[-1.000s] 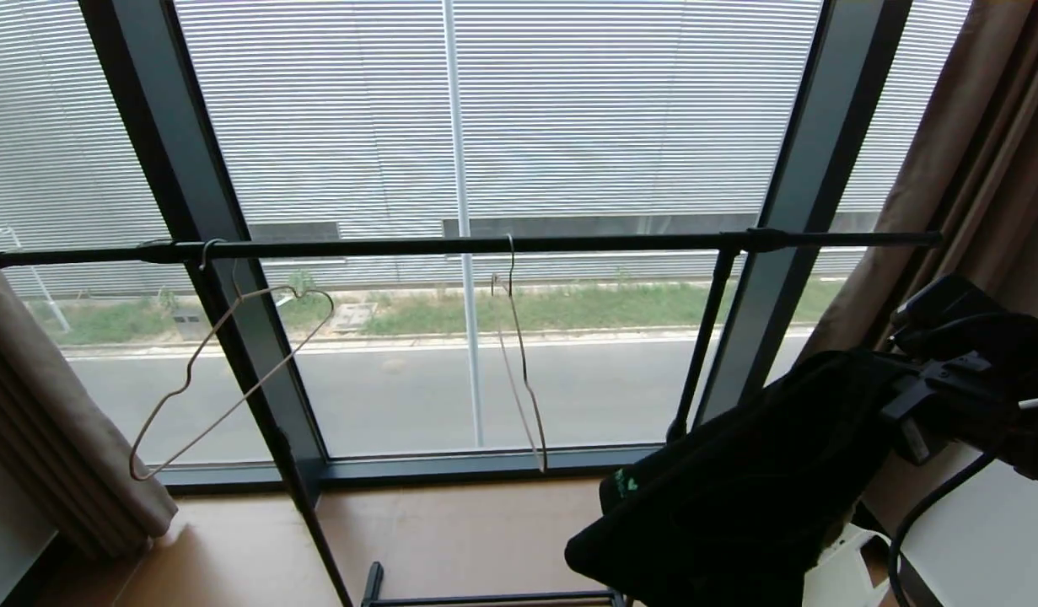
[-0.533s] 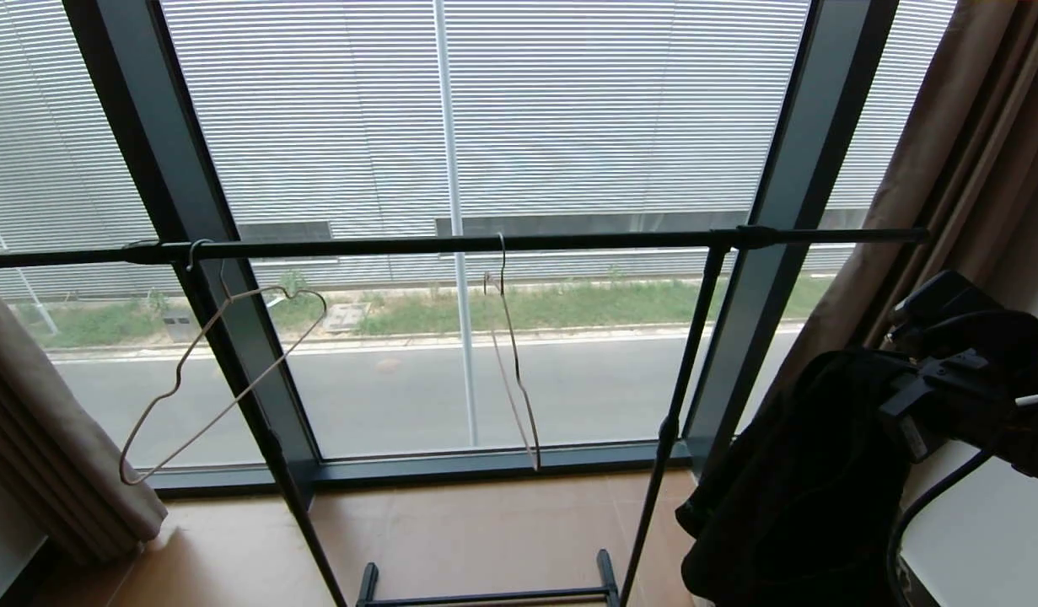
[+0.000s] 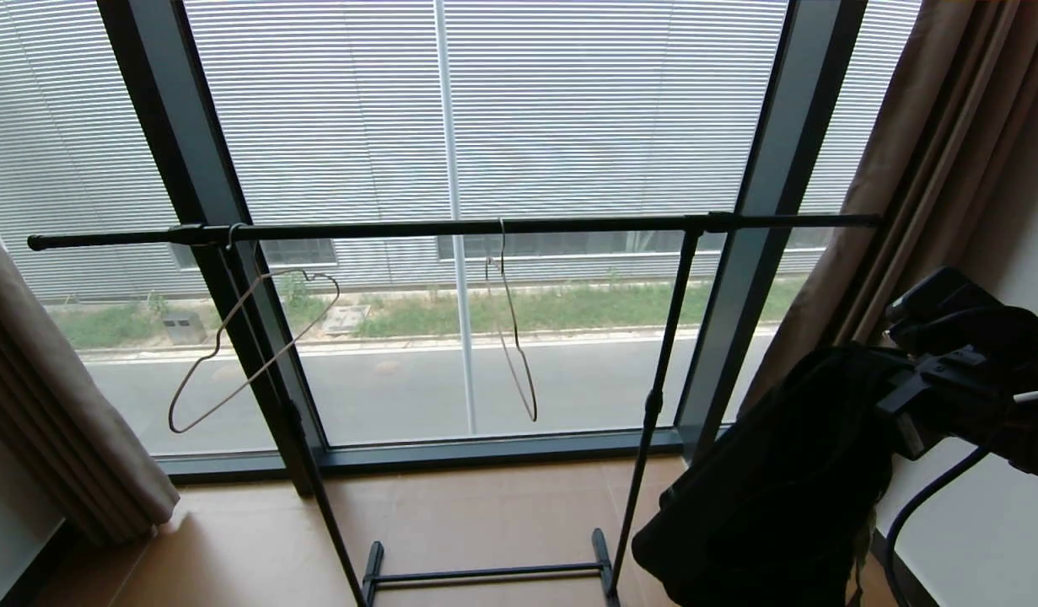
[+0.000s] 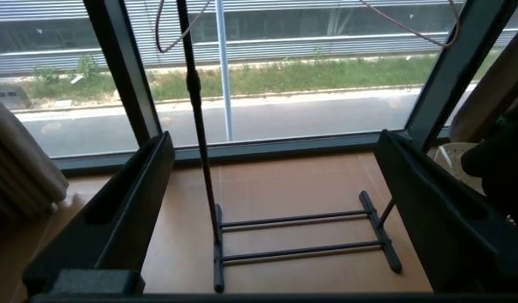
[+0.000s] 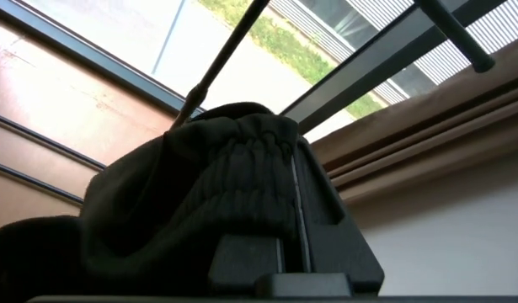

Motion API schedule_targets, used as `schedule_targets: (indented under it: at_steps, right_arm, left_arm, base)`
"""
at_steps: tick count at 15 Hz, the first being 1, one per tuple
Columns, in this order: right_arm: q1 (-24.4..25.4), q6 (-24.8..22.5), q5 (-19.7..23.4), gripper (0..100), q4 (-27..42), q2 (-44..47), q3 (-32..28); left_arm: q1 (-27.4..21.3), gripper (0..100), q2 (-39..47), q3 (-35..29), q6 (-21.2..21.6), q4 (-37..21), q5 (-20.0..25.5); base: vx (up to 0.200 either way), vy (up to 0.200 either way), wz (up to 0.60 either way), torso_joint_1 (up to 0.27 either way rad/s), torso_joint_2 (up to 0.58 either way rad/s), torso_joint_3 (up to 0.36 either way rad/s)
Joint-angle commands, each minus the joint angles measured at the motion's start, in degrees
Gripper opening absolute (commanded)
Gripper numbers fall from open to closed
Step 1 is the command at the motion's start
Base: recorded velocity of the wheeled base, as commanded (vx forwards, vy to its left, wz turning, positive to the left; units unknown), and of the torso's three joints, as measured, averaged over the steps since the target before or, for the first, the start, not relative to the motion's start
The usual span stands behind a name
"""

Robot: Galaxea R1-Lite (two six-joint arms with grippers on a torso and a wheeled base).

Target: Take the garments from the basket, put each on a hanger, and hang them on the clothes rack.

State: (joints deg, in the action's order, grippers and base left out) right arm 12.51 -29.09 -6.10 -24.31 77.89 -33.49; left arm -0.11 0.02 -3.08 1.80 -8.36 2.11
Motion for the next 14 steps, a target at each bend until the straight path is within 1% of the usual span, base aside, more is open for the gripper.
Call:
schedule_targets:
  at_steps: [1, 2, 3, 4, 5, 6, 7, 8, 9, 10, 11, 12, 14]
  right_arm:
    - [0.3, 0.1, 0.0, 0, 0.1, 2.6, -2.7]
    - [0.8, 0.0, 0.0, 0, 0.7, 4.0, -4.7]
    - [2.0, 0.0, -0.1, 0, 1.0, 5.2, -7.3]
    - [2.8, 0.0, -0.3, 0, 1.6, 5.9, -10.2]
    - [4.3, 1.4, -3.0, 0, 6.6, 6.3, -15.9]
    - [5.1, 3.3, -4.5, 0, 10.2, 6.0, -18.0]
    - [8.4, 12.6, -7.4, 0, 23.5, 5.6, -25.4]
    - [11.0, 17.9, -8.8, 0, 34.0, 5.2, -30.8]
    - [15.2, 24.9, -8.9, 0, 48.2, 5.3, -38.5]
    - [19.0, 30.8, -9.1, 0, 55.9, 6.4, -43.7]
    - [21.7, 35.2, -9.3, 0, 60.1, 9.4, -47.1]
    - [23.0, 37.9, -9.5, 0, 60.3, 12.8, -48.8]
    - [23.8, 40.6, -9.5, 0, 58.1, 16.8, -50.9]
  left_arm:
    - [0.0, 100, 0.2, 0.1, 2.5, -0.1, 0.5]
    - [0.4, 100, 0.6, 0.1, 6.7, -0.2, 0.8]
    - [0.9, 100, 2.3, 0.1, 7.2, -0.1, 0.8]
    - [2.3, 100, 6.5, -0.4, 8.7, 0.0, 1.2]
    - [2.6, 100, 18.0, -5.6, 6.7, 2.5, 3.6]
    - [2.3, 100, 22.5, -8.0, 2.9, 4.1, 4.8]
    - [1.4, 100, 34.1, -14.4, -2.7, 6.1, 7.9]
    - [0.5, 100, 39.7, -16.9, -2.8, 6.3, 8.5]
    - [-3.8, 100, 46.6, -18.8, -3.0, 6.8, 8.4]
    - [-8.1, 100, 51.7, -19.4, -4.3, 8.5, 8.1]
    - [-12.3, 100, 54.7, -19.4, -6.4, 12.0, 8.1]
    - [-16.7, 100, 57.9, -19.7, -8.2, 15.2, 8.0]
    - [-21.8, 100, 63.2, -21.2, -9.5, 18.1, 7.5]
  base:
    - [0.0, 0.0, 0.0, 0.0, 0.0, 0.0]
    - [0.0, 0.0, 0.0, 0.0, 0.0, 0.0]
    - [0.0, 0.0, 0.0, 0.0, 0.0, 0.0]
    - [0.0, 0.0, 0.0, 0.0, 0.0, 0.0]
    - [0.0, 0.0, 0.0, 0.0, 0.0, 0.0]
    - [0.0, 0.0, 0.0, 0.0, 0.0, 0.0]
    - [0.0, 0.0, 0.0, 0.0, 0.0, 0.0]
    - [0.0, 0.0, 0.0, 0.0, 0.0, 0.0]
    - [0.0, 0.0, 0.0, 0.0, 0.0, 0.0]
    - [0.0, 0.0, 0.0, 0.0, 0.0, 0.0]
    - [0.0, 0.0, 0.0, 0.0, 0.0, 0.0]
    - [0.0, 0.0, 0.0, 0.0, 0.0, 0.0]
    - [0.0, 0.0, 0.0, 0.0, 0.0, 0.0]
